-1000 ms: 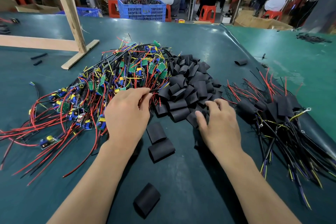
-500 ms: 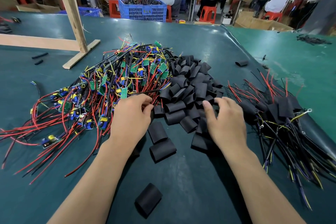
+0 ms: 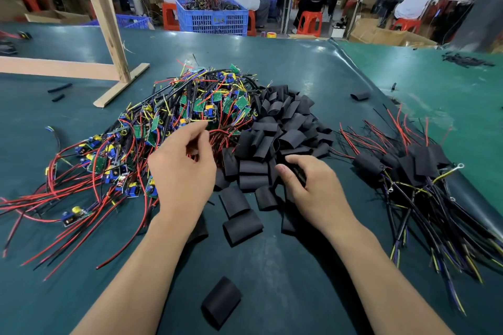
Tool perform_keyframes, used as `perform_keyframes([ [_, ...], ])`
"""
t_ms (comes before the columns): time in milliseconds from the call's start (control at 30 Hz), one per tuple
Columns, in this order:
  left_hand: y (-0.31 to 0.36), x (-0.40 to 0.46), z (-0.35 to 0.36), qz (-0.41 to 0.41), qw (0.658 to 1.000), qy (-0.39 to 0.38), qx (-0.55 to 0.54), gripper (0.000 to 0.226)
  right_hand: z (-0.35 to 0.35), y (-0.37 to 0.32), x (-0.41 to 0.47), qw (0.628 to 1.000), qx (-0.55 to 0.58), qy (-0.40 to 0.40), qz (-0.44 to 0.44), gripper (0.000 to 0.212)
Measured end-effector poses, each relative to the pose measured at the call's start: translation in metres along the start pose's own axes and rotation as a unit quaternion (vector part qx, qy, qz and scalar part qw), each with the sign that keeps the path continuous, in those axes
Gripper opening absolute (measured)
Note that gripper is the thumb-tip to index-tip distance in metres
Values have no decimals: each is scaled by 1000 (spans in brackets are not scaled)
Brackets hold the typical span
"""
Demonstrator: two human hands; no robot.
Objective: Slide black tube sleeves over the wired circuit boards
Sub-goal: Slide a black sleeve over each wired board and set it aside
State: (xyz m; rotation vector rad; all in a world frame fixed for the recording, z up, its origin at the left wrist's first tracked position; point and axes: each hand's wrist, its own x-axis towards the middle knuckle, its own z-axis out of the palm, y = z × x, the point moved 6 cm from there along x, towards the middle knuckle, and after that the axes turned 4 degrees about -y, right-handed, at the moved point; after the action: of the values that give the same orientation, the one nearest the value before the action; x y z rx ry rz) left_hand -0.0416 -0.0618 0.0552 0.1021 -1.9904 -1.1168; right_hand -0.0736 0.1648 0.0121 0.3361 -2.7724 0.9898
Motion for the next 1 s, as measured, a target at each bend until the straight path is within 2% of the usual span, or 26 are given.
perform_keyframes([
  [100,-6,2,-2,-55,991,40,-118,12,-14,-3,-3,997,14,76,-15,22],
  [233,7,0,-4,4,979,33,-203,13,-20,-12,-9,990,37,125,-58,15],
  [300,17,-5,0,46,971,-14,-233,19,-21,-14,-10,984,82,138,-71,19],
  [400,30,-15,14,49,949,-124,-285,17,-11,-19,-8,984,128,78,-93,55],
  [467,41,-23,21,80,935,-196,-283,19,-7,-23,-10,983,119,55,-125,68],
  [533,50,-33,26,115,915,-263,-284,23,-10,-26,-10,977,135,66,-149,61],
  [600,53,-41,33,106,892,-323,-297,24,-15,-28,-9,971,145,83,-174,43],
  [667,53,-47,40,96,882,-363,-285,17,-20,-27,-9,965,175,112,-160,25],
  [700,51,-49,43,93,879,-375,-278,13,-23,-25,-8,957,226,125,-133,22],
  [733,49,-49,44,88,879,-379,-275,11,-25,-21,-7,940,295,134,-103,22],
  [800,43,-45,44,74,891,-367,-256,23,-35,-12,-6,890,420,168,-60,20],
  [867,36,-40,44,111,920,-342,-156,25,-48,-1,-4,825,532,188,-26,17],
  [933,35,-38,45,180,936,-302,-35,12,-56,8,-4,768,618,169,4,17],
  [1000,32,-36,46,174,947,-270,-9,5,-57,12,-4,746,654,127,25,20],
])
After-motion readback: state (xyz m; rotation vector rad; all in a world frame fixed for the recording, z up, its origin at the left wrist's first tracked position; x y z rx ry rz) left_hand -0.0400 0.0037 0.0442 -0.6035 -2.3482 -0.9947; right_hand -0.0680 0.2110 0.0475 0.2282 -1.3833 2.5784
